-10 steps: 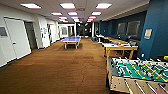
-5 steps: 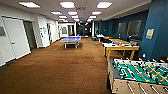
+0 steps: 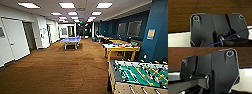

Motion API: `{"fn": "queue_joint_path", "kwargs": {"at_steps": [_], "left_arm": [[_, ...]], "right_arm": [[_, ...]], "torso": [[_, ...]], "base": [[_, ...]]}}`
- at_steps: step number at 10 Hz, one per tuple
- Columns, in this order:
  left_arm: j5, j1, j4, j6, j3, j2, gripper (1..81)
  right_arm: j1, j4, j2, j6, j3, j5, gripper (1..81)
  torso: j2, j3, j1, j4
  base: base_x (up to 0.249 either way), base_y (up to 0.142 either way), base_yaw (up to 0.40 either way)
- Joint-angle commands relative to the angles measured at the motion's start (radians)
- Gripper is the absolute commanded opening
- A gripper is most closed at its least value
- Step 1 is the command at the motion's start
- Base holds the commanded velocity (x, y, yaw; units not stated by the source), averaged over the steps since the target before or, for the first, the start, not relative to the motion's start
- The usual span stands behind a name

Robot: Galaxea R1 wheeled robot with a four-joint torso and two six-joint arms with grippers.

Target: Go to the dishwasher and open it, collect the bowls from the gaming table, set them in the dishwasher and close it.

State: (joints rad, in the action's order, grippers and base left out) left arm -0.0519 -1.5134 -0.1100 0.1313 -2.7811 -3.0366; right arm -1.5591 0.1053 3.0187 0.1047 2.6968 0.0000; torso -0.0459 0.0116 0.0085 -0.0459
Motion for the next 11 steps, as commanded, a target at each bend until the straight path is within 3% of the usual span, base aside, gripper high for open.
{"fn": "queue_joint_path", "kwargs": {"at_steps": [1,11], "left_arm": [[0.043,0.066,0.007,0.001,-0.006,0.010,81.1],[0.040,0.058,0.009,0.001,-0.006,0.013,81.1]], "right_arm": [[0.061,0.008,0.007,-0.002,-0.005,-0.048,81.1],[0.061,0.007,0.007,-0.002,-0.008,-0.048,81.1]], "torso": [[0.000,0.000,0.000,0.000],[0.000,0.000,-0.001,0.000]], "base": [[0.131,0.000,0.000],[0.132,0.000,0.000]]}}
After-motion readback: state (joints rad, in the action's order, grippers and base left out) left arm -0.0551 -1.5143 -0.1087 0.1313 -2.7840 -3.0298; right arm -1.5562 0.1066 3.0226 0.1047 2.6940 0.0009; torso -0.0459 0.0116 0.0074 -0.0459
